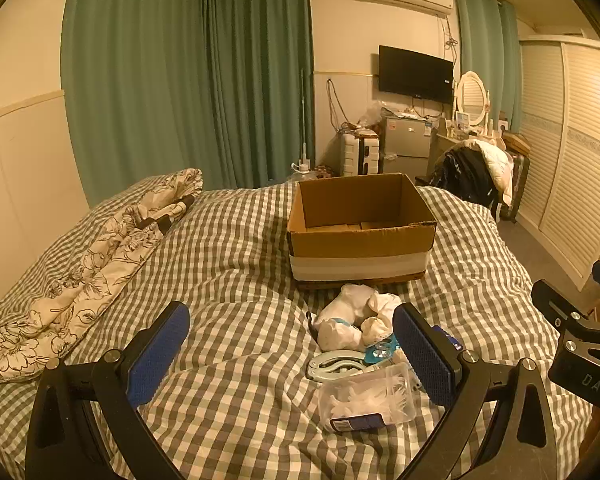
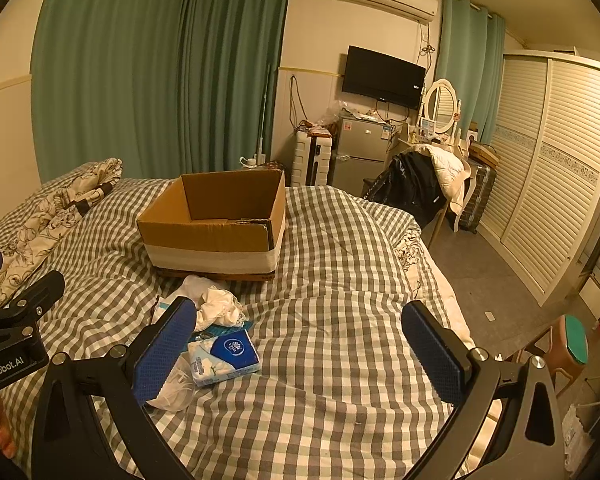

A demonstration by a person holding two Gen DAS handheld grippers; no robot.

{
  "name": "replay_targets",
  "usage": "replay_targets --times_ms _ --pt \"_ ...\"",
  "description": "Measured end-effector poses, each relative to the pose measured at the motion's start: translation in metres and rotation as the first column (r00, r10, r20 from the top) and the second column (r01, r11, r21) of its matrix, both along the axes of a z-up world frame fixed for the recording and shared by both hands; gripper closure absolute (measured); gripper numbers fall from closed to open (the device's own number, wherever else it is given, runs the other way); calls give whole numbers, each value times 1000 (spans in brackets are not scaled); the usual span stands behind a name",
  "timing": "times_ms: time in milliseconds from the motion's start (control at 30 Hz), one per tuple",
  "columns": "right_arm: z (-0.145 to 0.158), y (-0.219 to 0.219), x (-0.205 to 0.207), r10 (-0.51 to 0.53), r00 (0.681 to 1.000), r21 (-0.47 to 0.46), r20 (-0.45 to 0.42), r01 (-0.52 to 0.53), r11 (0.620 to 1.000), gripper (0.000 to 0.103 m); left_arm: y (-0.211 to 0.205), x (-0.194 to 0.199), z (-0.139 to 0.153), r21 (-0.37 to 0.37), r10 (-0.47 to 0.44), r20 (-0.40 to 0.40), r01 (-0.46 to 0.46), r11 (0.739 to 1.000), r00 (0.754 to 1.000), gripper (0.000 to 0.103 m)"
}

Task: Organize objects
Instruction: 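Reach both tools toward the items scattered in front of the box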

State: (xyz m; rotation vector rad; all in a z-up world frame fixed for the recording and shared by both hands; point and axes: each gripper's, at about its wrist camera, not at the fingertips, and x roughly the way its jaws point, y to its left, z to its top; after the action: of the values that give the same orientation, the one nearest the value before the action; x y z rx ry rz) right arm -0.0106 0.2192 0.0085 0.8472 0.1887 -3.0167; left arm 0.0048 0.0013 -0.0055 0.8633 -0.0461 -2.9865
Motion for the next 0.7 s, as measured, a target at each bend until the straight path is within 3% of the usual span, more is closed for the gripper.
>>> replay_targets --times_ms 700 --pt "1 -1 1 4 1000 8 2 -4 1000 0 4 0 -1 -3 -7 5 7 1000 1000 0"
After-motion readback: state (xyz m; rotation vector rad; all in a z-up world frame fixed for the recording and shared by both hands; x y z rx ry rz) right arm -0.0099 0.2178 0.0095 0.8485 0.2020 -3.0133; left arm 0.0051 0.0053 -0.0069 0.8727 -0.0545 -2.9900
